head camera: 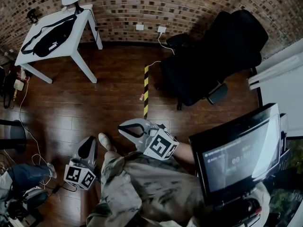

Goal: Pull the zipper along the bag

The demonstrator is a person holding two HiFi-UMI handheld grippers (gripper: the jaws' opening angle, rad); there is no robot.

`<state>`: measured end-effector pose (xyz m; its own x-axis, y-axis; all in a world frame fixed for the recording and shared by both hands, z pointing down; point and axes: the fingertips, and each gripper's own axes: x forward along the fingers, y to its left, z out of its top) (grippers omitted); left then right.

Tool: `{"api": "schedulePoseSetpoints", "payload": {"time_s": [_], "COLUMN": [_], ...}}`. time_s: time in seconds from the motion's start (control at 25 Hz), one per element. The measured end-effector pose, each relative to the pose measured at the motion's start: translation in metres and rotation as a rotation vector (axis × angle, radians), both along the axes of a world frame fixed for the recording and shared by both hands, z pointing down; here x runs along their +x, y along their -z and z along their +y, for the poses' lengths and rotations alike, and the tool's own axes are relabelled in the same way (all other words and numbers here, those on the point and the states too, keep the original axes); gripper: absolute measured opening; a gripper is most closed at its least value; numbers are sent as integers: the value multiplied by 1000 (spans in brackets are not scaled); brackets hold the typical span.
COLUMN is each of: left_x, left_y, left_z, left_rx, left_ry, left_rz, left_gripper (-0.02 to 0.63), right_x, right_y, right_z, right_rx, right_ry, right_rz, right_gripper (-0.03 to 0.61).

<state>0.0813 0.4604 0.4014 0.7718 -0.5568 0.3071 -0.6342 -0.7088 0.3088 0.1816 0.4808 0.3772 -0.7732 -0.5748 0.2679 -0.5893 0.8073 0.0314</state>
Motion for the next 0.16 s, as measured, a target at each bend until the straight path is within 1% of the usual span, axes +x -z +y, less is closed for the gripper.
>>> {"api": "schedulePoseSetpoints", "payload": {"time_s": [0.16], "left_x": [-15], "left_y": [-2], "left_z": [-29], "left_rx": [-8], "left_ry": [-3], "left_rz": [-1], "left_gripper": [35], "right_x": [-15], "right_y": [-3], "right_z": [-32], "right_rx": [-7], "right_ry": [-10], "right_rz": [5], "right_gripper": [8]}}
